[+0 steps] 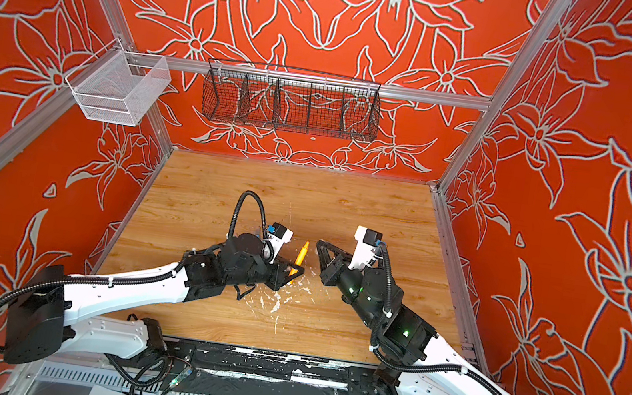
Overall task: Insert the pens into the pen caps
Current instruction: 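Lift the cap and bring it above the orange marker tip with the right gripper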
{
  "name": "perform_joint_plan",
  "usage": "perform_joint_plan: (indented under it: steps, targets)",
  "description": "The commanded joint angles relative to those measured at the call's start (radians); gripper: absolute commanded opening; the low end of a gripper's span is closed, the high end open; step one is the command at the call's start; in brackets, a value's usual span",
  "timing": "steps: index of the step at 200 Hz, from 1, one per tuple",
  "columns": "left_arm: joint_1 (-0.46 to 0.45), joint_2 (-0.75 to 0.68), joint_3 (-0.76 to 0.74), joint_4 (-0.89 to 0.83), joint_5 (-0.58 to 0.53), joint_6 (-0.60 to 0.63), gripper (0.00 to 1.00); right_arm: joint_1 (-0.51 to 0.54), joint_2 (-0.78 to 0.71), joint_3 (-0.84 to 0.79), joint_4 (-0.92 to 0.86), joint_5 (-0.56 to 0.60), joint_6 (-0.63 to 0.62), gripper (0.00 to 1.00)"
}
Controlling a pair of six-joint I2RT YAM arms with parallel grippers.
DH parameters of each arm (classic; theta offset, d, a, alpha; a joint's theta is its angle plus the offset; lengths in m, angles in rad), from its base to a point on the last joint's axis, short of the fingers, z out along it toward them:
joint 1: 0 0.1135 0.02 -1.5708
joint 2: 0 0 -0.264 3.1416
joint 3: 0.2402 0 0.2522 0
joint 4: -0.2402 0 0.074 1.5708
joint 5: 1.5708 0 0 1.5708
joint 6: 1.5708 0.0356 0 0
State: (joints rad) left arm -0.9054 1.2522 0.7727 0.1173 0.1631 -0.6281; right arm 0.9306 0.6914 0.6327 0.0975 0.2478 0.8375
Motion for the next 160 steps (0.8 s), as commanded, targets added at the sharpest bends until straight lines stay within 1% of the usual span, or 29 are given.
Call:
perform_joint_plan:
  steps: [1,16,31,53,70,105,160]
  targets:
    - [-0.019,-0.003,0.007,0.038,0.013,-0.073,0.00,-0.006,0.036,0.000,0.126,0.039,-0.009,0.02]
    - [-0.036,-0.006,0.014,0.035,0.017,-0.082,0.00,-0.009,0.081,0.033,0.117,0.032,-0.009,0.01]
    - [-0.055,-0.005,0.032,0.019,0.018,-0.084,0.00,-0.028,0.130,0.058,0.127,-0.016,-0.005,0.00]
    - [-0.077,-0.008,0.045,0.002,0.022,-0.091,0.00,-0.076,0.172,0.057,0.150,-0.066,0.046,0.00]
    - [-0.090,-0.021,0.040,-0.003,0.001,-0.087,0.00,-0.112,0.172,0.028,0.184,-0.089,0.076,0.00]
    - [-0.092,-0.036,0.041,-0.021,-0.007,-0.079,0.00,-0.159,0.142,0.000,0.178,-0.107,0.099,0.00]
    - [-0.092,-0.081,0.043,-0.040,-0.025,-0.056,0.00,-0.165,0.140,-0.046,0.199,-0.169,0.128,0.00]
